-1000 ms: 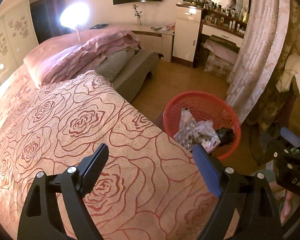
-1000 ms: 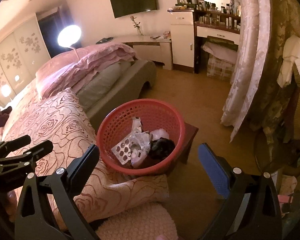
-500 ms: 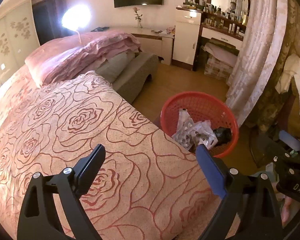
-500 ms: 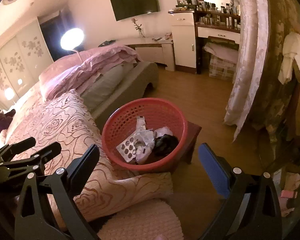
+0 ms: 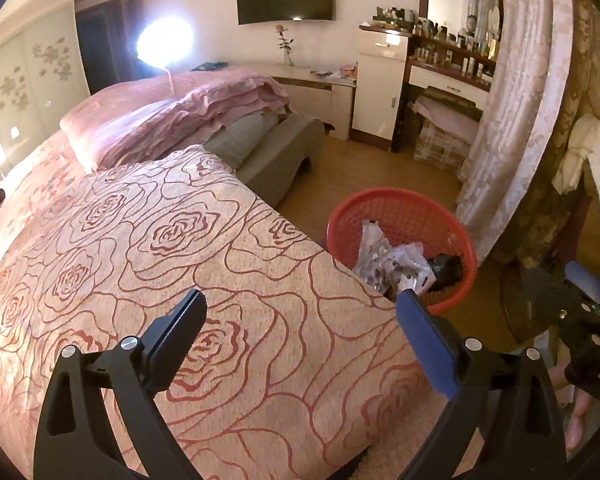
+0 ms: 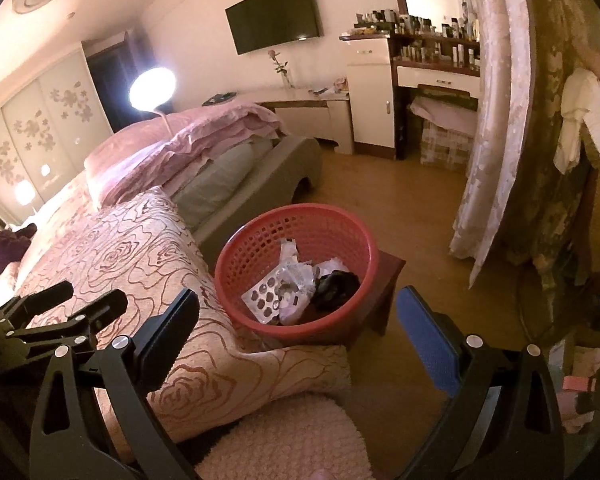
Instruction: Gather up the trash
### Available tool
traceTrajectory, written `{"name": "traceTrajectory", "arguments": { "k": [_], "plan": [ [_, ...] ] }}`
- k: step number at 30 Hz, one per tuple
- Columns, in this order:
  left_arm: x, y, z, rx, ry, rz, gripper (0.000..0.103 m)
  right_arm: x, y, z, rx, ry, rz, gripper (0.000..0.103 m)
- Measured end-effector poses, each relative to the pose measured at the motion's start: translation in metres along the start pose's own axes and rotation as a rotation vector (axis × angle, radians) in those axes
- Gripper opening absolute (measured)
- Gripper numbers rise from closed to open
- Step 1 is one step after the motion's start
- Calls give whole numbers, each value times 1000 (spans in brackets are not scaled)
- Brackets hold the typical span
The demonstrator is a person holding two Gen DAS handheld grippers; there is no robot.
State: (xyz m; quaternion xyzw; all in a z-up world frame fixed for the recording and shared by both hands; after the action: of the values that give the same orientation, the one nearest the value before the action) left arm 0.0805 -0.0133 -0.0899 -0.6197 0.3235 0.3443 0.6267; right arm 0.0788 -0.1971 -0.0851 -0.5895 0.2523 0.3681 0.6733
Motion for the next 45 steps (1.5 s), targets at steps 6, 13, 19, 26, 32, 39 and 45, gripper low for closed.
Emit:
{"name": "traceTrajectory", "arguments": {
  "k": [6, 13, 19, 26, 32, 39, 45],
  "plan": [
    [-3, 5, 0, -9, 1, -9, 92, -1, 1, 1, -1, 1, -1, 96],
    [-10, 7, 6, -21, 1, -30, 93, -8, 3, 5, -13, 14, -18, 96],
    [-16, 9, 12, -34, -4, -44, 93, -15, 4, 8, -21, 18, -26, 96],
    [-21, 10, 16, -50, -1, -58, 93, -17, 3, 13, -33, 13, -28, 96],
    [-22, 10, 17, -47, 3, -60, 94, -17, 4, 15, -34, 10, -27, 96],
    [-22, 11, 18, -52, 2, -53, 94, -17, 4, 14, -32, 11, -26, 96],
    [-21, 12, 17, -51, -3, -50, 94, -14, 6, 14, -19, 15, -17, 96]
  ]
}}
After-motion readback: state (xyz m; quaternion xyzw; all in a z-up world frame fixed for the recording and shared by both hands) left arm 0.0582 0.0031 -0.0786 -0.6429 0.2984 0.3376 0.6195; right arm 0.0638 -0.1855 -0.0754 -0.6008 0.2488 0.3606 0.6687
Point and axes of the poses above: each gripper's, at about its wrist camera, not at the fingertips, and x roughly the way its jaws point, z to its left, y to its underside, the point moved 8 cm from there along x, roughly the way its jaws point, and after that the axes turned 9 degrees about z, right-handed, at the moved point
